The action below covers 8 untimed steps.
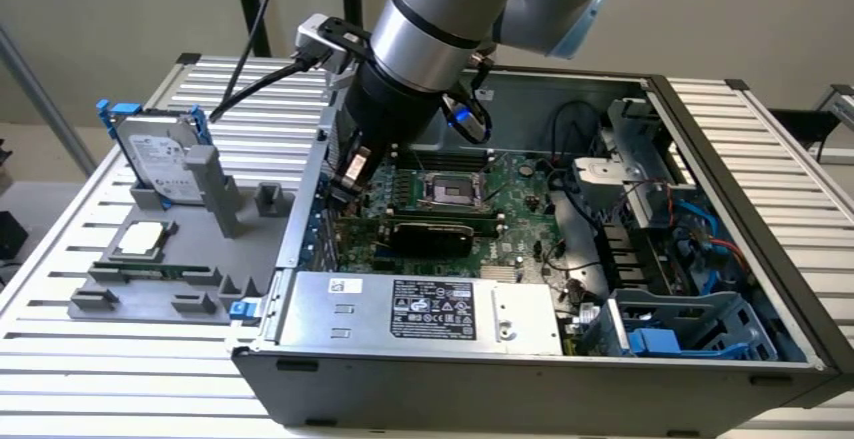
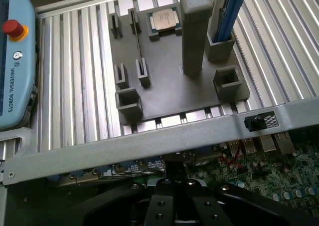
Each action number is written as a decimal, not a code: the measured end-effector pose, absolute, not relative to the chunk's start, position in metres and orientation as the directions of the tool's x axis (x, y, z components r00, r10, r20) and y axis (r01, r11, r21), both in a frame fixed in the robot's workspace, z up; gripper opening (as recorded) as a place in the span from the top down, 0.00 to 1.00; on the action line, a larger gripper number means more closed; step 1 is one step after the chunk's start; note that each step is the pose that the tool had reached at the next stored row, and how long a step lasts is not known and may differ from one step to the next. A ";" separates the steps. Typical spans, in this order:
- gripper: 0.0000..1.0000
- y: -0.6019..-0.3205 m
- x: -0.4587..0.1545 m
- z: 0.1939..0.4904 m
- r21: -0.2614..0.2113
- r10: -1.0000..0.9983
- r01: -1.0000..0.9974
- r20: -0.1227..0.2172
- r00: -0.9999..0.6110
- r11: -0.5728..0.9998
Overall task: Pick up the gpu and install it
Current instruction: 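Press down on the gpu until it lock into place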
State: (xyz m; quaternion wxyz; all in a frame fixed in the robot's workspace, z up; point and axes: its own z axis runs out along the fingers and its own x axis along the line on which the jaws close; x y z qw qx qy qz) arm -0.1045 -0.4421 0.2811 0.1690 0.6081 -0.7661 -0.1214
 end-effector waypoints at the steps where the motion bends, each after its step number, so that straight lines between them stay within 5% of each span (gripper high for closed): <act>1: 0.89 -0.442 -0.104 0.282 0.392 -0.973 -0.891 0.111 -0.203 0.231; 8: 0.89 -0.442 -0.092 0.296 0.392 -0.973 -0.891 0.111 -0.203 0.231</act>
